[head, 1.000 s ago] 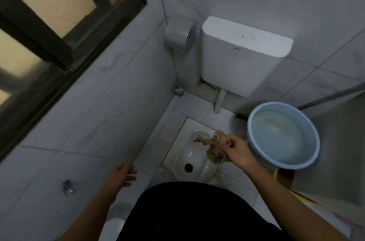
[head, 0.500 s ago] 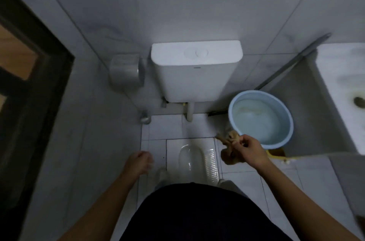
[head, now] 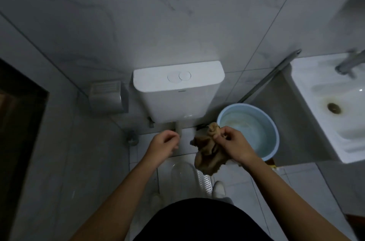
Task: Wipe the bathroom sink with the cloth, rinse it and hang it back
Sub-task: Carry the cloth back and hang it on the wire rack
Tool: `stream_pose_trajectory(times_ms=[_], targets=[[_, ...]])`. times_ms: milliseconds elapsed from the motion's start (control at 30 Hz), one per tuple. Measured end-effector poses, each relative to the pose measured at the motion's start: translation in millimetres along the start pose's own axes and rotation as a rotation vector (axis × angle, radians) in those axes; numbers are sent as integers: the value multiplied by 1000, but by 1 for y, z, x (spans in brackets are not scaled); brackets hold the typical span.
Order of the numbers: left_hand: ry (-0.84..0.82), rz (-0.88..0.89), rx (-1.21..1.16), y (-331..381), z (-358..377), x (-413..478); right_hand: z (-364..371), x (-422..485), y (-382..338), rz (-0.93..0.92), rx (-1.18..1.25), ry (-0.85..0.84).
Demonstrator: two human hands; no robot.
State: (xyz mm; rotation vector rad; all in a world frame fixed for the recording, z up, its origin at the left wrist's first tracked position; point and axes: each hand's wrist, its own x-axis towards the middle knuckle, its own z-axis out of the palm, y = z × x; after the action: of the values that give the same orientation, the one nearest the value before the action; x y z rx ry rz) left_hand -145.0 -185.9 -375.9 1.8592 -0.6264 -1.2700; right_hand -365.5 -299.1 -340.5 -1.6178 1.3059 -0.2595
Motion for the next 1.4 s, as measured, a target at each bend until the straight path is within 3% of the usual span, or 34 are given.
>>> stream_pose_trajectory(times_ms=[200, 300, 467, 633, 967, 1400], targets=[[-124, 192, 52, 80, -3, 4, -21, 38, -97, -324, 9, -331], [-105, 246, 8, 122, -11, -4, -40, 48, -141, -475, -31, -344], [190, 462, -23, 183, -42, -20, -87, 58, -186, -598, -163, -187], [293, 600, -174, 250, -83, -50, -142, 48, -228, -639, -508, -27], [230, 877, -20, 374, -133, -129, -220, -14, -339, -949, -354, 257], [531, 1389, 203, 525, -182, -232, -297, -110, -467, -1336, -393, 682]])
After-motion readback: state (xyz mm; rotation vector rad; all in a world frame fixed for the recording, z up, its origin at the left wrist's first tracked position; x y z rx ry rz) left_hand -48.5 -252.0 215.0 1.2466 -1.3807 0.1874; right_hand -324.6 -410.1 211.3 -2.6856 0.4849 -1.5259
